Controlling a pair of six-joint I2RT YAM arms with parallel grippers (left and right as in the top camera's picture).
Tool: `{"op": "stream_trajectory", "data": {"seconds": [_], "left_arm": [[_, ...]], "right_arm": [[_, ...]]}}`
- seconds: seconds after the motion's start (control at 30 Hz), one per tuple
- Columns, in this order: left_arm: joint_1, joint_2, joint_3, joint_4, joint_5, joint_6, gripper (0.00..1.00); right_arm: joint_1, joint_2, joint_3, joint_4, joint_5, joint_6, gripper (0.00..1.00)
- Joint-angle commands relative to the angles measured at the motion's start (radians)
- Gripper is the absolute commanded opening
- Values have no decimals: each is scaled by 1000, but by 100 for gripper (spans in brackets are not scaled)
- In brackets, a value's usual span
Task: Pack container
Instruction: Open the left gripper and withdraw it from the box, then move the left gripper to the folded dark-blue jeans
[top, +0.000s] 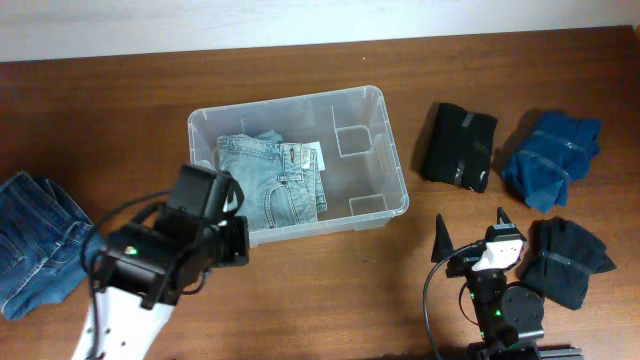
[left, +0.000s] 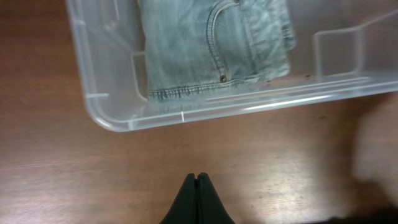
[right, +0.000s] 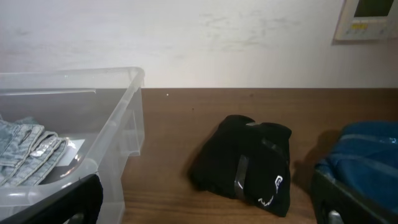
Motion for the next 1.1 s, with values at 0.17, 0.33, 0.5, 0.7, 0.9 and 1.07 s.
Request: {"op": "stream_trajectory", "data": {"seconds": [0.17,0.33,0.5,0.7,0.9,1.07], "left_arm": [[11,48,-141,102,-40,-52,0],[43,101,-142,115,-80,-64,0],[50,187,-142,119,-84,-64,1],[50,247,-142,137,-104,-64,0],[50,247,-141,134,-109,-64,1],[70,246,-53,13,-102,-58,1]], "right_arm": [[-5,-8,-7,-3,12,0,98],[-5,-8,-7,-3,12,0,99],[-5,-8,-7,-3,12,0,98],[-5,-8,-7,-3,12,0,99],[-5,-8,-7,-3,12,0,99],[-5,-8,-7,-3,12,0,98]]}}
